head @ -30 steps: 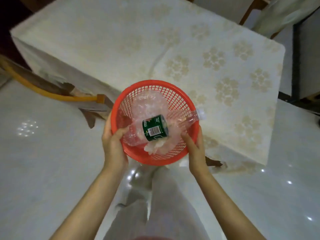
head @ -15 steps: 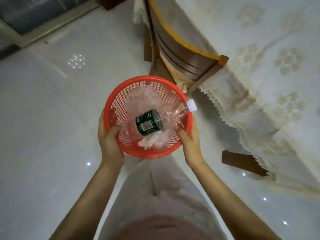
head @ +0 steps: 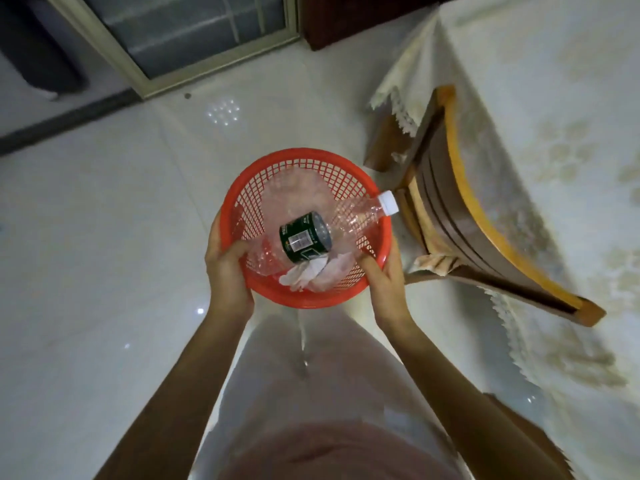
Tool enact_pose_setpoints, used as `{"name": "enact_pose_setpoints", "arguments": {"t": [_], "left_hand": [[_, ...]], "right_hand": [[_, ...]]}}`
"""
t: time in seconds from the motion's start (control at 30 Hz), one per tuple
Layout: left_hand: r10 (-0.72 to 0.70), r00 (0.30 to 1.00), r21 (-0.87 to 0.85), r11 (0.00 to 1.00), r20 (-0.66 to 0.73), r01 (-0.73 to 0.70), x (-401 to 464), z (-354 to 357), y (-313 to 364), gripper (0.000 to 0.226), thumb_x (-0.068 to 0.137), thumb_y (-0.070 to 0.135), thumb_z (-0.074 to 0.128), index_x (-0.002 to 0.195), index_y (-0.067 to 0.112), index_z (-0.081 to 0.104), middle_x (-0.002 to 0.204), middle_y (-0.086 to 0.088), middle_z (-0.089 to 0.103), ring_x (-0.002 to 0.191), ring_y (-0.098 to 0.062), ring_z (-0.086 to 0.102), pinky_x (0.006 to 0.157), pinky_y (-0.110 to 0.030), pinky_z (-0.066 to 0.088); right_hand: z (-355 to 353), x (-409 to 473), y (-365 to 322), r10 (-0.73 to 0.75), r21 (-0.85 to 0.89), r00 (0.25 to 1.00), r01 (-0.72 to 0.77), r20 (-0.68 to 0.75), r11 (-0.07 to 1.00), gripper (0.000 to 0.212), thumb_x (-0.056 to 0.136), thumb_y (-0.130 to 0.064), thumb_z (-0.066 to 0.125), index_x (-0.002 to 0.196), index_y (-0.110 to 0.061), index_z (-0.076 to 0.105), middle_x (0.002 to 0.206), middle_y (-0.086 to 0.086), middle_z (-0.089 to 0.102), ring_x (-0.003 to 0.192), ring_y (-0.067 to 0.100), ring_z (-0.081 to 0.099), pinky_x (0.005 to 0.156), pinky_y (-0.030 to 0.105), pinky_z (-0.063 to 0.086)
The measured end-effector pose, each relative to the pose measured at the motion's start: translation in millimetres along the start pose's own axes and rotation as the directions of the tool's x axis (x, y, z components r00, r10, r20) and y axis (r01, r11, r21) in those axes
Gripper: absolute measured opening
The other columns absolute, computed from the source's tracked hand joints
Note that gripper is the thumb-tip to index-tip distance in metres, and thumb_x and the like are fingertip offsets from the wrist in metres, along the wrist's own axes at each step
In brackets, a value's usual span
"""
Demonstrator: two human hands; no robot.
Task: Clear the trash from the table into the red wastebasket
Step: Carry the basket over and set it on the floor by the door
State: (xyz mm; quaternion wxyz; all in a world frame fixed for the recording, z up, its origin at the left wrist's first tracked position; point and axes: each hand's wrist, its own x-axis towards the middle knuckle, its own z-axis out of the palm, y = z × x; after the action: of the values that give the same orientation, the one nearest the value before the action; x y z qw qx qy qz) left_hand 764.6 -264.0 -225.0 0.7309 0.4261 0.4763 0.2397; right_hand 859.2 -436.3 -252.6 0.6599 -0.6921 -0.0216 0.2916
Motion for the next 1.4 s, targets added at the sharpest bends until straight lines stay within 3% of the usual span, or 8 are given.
{"name": "enact_pose_setpoints", "arguments": {"t": [0.13, 0.23, 0.53, 0.63, 0.83, 1.07, 1.27, 1.4], "left_hand": [[0.001, 1.0, -0.028, 1.0, 0.003, -0.001, 61, 31, 31, 0.068, 0.067, 0.003, 0.054, 0.135, 0.016, 0.052, 0.123, -0.007, 0.064, 0.11, -0.025, 0.063, 0.081, -0.035, 0.057], [-0.015, 1.0, -0.007, 1.0, 0.016, 0.015, 114, 55, 48, 0.067, 0.069, 0.003, 0.055, 0.135, 0.015, 0.051, 0.125, -0.009, 0.063, 0.113, -0.029, 0.061, 0.081, -0.037, 0.056], [-0.066, 0.991, 0.132, 0.99, 0.119, 0.051, 297, 138, 121, 0.066, 0.069, 0.004, 0.055, 0.131, 0.025, 0.055, 0.127, -0.006, 0.064, 0.112, -0.025, 0.062, 0.084, -0.036, 0.055], [-0.061, 0.983, 0.171, 0.985, 0.175, 0.031, 358, 176, 146, 0.061, 0.077, -0.005, 0.052, 0.129, 0.027, 0.055, 0.123, -0.001, 0.065, 0.111, -0.023, 0.063, 0.083, -0.036, 0.055], [-0.076, 0.956, 0.263, 0.965, 0.284, -0.002, 472, 259, 170, 0.063, 0.08, -0.007, 0.049, 0.136, 0.023, 0.05, 0.128, -0.003, 0.062, 0.114, -0.021, 0.061, 0.09, -0.039, 0.055], [-0.163, 0.926, 0.273, 0.96, 0.339, 0.069, 603, 366, 165, 0.064, 0.069, -0.001, 0.052, 0.127, 0.025, 0.055, 0.118, -0.002, 0.064, 0.107, -0.021, 0.062, 0.077, -0.03, 0.055], [-0.214, 0.908, 0.309, 0.946, 0.36, 0.101, 725, 440, 128, 0.065, 0.074, -0.011, 0.046, 0.132, 0.017, 0.054, 0.113, -0.007, 0.065, 0.099, -0.022, 0.063, 0.064, -0.024, 0.054], [-0.267, 0.895, 0.363, 0.923, 0.357, 0.13, 804, 466, 83, 0.064, 0.079, -0.011, 0.045, 0.135, 0.018, 0.052, 0.121, -0.012, 0.064, 0.111, -0.032, 0.06, 0.083, -0.039, 0.053]], "right_hand": [[20, 67, -30, -0.018, -0.013, 0.999, 0.017, -0.035, 1.0, 0.063, 0.082, -0.025, 0.059, 0.141, -0.02, 0.037, 0.129, -0.005, 0.057, 0.116, 0.009, 0.059, 0.095, 0.029, 0.052], [33, 120, -44, -0.012, -0.026, 1.0, 0.011, -0.029, 1.0, 0.061, 0.087, -0.022, 0.056, 0.143, -0.019, 0.034, 0.135, 0.002, 0.055, 0.122, 0.019, 0.056, 0.1, 0.042, 0.05], [94, 293, -100, 0.009, 0.012, 0.982, -0.006, -0.189, 1.0, 0.053, 0.084, -0.02, 0.058, 0.135, -0.021, 0.043, 0.129, 0.008, 0.057, 0.116, 0.025, 0.059, 0.097, 0.049, 0.051], [109, 353, -123, -0.01, 0.029, 0.964, 0.018, -0.265, 0.999, 0.048, 0.079, -0.03, 0.063, 0.124, -0.04, 0.049, 0.126, 0.005, 0.062, 0.11, 0.026, 0.062, 0.086, 0.039, 0.055], [122, 468, -151, 0.015, 0.101, 0.931, 0.023, -0.364, 0.995, 0.059, 0.081, -0.029, 0.057, 0.138, -0.024, 0.04, 0.121, -0.01, 0.06, 0.108, 0.004, 0.06, 0.082, 0.02, 0.052], [104, 624, -159, 0.077, 0.119, 0.918, -0.033, -0.389, 0.992, 0.066, 0.077, -0.032, 0.056, 0.139, -0.021, 0.037, 0.127, 0.002, 0.056, 0.108, 0.018, 0.061, 0.081, 0.026, 0.058], [87, 757, -126, 0.135, 0.143, 0.901, -0.082, -0.412, 0.986, 0.047, 0.075, -0.031, 0.064, 0.118, -0.045, 0.05, 0.124, -0.001, 0.061, 0.114, 0.025, 0.06, 0.098, 0.054, 0.049], [85, 830, -89, 0.155, 0.133, 0.896, -0.109, -0.416, 0.985, 0.056, 0.08, -0.033, 0.062, 0.134, -0.031, 0.045, 0.122, -0.009, 0.061, 0.114, 0.019, 0.06, 0.1, 0.049, 0.049]]}}
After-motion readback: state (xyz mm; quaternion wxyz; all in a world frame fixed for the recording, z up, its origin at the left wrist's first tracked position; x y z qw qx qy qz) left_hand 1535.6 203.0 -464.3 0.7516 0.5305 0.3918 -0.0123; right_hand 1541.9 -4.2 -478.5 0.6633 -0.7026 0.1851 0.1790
